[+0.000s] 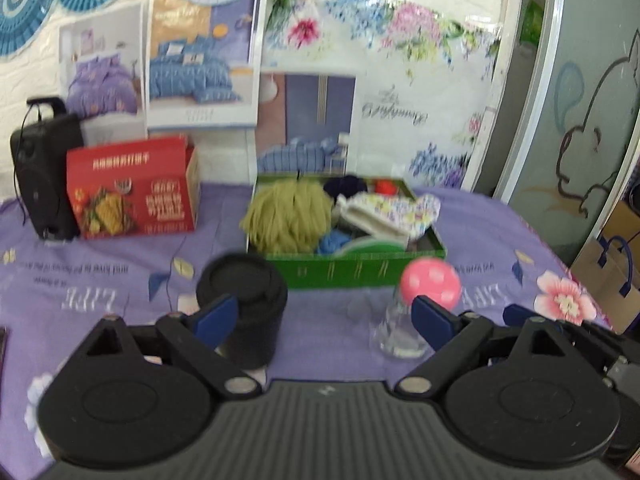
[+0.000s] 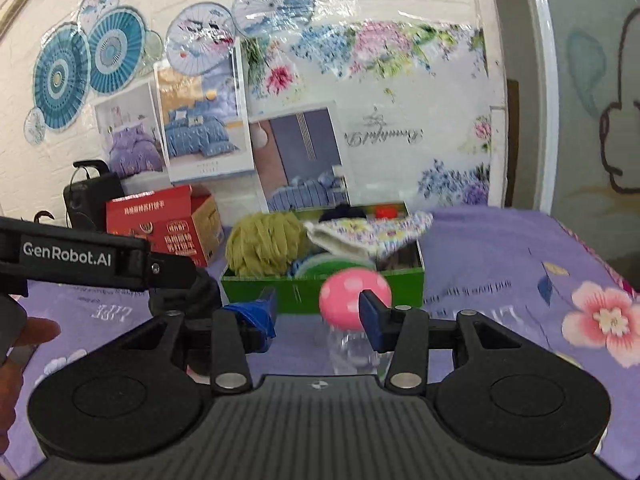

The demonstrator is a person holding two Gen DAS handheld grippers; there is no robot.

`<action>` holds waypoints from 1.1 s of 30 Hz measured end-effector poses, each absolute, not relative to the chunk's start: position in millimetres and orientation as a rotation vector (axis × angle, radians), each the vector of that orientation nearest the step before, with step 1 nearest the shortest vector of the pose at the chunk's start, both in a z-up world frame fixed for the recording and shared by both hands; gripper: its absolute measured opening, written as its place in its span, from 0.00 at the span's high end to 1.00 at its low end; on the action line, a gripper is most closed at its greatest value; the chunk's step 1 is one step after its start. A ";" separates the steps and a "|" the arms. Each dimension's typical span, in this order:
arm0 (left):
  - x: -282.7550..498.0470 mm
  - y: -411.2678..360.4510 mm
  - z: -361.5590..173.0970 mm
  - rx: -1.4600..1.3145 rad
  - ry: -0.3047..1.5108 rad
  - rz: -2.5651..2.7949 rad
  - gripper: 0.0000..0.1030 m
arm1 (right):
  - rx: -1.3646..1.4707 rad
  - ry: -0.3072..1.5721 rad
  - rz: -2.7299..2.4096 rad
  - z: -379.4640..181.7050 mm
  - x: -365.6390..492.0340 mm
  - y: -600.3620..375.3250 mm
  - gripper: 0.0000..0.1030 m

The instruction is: Organize soft objects

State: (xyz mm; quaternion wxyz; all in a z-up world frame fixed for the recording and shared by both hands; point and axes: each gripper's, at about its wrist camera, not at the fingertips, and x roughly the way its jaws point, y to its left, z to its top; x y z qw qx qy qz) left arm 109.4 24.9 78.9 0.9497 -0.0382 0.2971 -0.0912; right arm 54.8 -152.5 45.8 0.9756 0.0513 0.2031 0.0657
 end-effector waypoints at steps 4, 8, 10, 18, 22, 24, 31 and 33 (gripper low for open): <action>93.0 18.8 48.0 -0.063 0.644 -0.155 0.10 | 0.110 0.457 0.067 14.1 37.8 -152.8 0.71; 81.5 15.2 20.3 -0.069 0.685 -0.136 0.10 | 0.158 0.486 0.039 -8.5 28.9 -162.5 0.71; 75.9 13.3 7.4 -0.063 0.700 -0.140 0.10 | 0.176 0.503 0.021 -17.3 24.4 -165.7 0.70; 66.8 7.7 -16.5 -0.022 0.731 -0.122 0.10 | 0.119 0.574 -0.092 -28.2 15.0 -159.4 0.70; 62.3 11.1 -15.3 -0.033 0.717 -0.122 0.10 | 0.128 0.573 -0.110 -25.5 12.3 -158.8 0.69; 60.3 11.8 -14.9 -0.031 0.713 -0.117 0.10 | 0.128 0.577 -0.114 -25.7 12.2 -158.6 0.69; 55.3 15.4 -16.4 -0.040 0.713 -0.124 0.10 | 0.154 0.584 -0.091 -27.6 9.6 -158.9 0.68; 52.7 15.2 -15.6 -0.044 0.696 -0.127 0.10 | 0.160 0.588 -0.092 -27.9 9.1 -159.0 0.68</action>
